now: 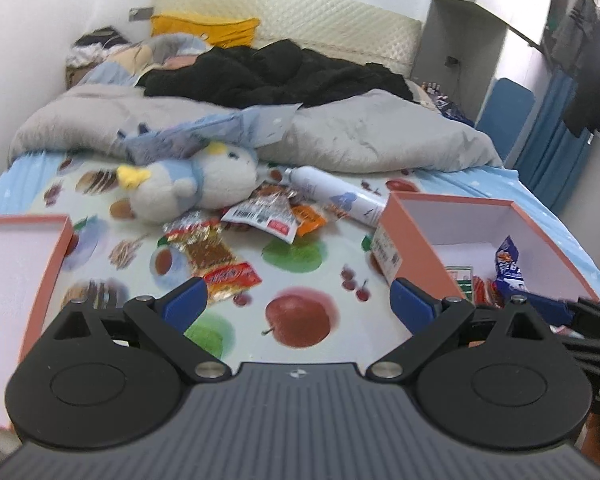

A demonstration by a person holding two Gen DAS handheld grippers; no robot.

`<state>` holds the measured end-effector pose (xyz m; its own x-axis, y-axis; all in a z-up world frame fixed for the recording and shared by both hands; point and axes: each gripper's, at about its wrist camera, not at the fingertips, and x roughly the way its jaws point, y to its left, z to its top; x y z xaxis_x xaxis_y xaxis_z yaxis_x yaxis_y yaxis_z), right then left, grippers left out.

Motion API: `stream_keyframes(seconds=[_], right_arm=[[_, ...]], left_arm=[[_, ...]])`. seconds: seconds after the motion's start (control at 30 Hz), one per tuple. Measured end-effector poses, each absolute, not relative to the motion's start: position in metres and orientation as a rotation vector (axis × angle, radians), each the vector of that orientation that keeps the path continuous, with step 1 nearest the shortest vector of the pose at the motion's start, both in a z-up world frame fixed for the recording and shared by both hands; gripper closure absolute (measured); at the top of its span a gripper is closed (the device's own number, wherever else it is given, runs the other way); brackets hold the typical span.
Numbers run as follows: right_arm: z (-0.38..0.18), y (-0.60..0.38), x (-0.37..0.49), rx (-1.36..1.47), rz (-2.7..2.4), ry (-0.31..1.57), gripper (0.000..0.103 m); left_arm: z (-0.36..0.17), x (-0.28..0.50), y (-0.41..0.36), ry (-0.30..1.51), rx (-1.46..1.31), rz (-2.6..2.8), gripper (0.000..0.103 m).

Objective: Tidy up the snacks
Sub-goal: 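Withdraw both open tools from the box back toward the snack pile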

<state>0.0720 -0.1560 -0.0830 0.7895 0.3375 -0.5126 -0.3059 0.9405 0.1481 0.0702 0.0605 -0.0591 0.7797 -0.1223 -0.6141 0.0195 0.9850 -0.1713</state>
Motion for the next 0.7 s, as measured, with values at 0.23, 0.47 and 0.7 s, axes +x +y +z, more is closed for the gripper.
stream_keyframes(seconds=[0.23, 0.47, 0.7], right_arm=[[-0.098, -0.14, 0.071, 0.006, 0.349, 0.605, 0.049], [-0.113, -0.121, 0.089, -0.046, 0.347, 0.64, 0.049], [-0.126, -0.106, 0.126, -0.033, 0.324, 0.64, 0.049]], left_arm=[[-0.09, 0.066, 0.084, 0.71, -0.238, -0.054, 0.004], [-0.126, 0.077, 0.109, 0.757, -0.273, -0.028, 0.004], [-0.161, 0.115, 0.128, 0.784, -0.287, -0.005, 0.004]])
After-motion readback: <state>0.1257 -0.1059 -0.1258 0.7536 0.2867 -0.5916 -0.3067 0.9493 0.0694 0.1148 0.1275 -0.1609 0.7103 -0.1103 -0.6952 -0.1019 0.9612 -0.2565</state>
